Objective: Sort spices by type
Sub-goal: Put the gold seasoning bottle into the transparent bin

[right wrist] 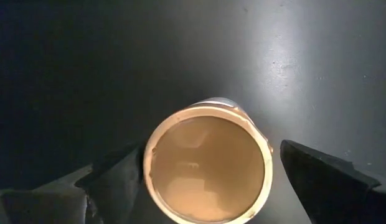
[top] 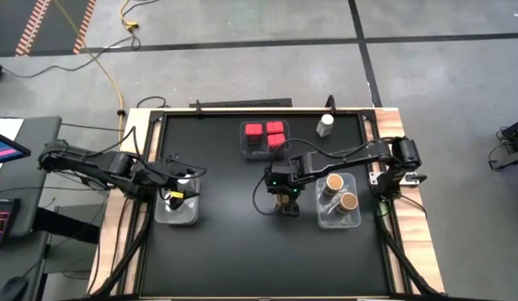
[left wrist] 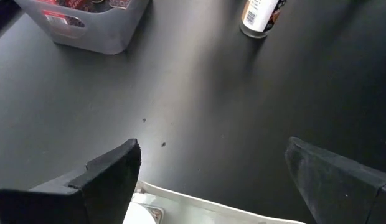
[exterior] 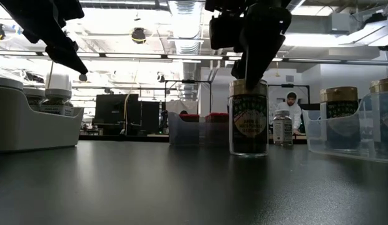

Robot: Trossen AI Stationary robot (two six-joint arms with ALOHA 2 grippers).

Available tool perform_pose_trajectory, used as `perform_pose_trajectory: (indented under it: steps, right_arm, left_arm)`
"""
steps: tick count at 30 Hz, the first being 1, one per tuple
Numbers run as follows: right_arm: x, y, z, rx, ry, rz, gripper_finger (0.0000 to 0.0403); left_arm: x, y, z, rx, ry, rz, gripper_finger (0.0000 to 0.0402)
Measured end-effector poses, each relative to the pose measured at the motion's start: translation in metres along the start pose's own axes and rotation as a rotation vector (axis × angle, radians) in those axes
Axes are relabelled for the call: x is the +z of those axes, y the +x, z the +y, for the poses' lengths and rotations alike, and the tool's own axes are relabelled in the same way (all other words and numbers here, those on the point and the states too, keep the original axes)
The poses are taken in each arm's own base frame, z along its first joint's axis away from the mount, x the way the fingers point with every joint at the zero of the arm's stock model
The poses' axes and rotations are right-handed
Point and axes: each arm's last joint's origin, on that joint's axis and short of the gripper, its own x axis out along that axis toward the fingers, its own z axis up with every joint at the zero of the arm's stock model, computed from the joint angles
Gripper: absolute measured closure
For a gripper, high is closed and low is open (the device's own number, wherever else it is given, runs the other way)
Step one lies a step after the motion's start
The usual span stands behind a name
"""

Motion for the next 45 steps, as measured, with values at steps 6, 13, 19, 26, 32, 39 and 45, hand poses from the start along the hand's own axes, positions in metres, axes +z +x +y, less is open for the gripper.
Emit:
perform_pose_trajectory:
  steps: [6,13,19,26,32,39,45]
  right_arm:
    - [0.000,0.000,0.000,-0.003,0.015,0.003,0.0031]
    - [0.000,0.000,0.000,-0.005,0.015,0.003,0.0069]
    - [0.000,0.000,0.000,-0.008,0.013,0.002,0.0086]
    - [-0.004,-0.012,-0.008,-0.045,0.049,0.004,0.0089]
    - [-0.017,-0.062,-0.023,-0.072,0.151,-0.080,0.0089]
    - [-0.058,-0.130,-0.021,-0.070,0.253,-0.131,0.0090]
    - [-0.096,-0.165,-0.001,-0.116,0.305,-0.144,0.0090]
  left_arm:
    - [0.000,0.000,0.000,0.002,0.002,0.005,0.0017]
    - [0.000,0.000,0.000,0.002,0.002,0.005,0.0017]
    - [0.000,0.000,0.000,0.002,0.002,0.005,0.0017]
    - [0.000,0.000,0.000,0.001,-0.020,0.003,0.0017]
    - [0.000,0.000,0.000,0.001,-0.005,0.004,0.0017]
    - [0.000,0.000,0.000,0.002,0.000,0.005,0.0017]
    - [0.000,0.000,0.000,0.001,0.001,0.004,0.0017]
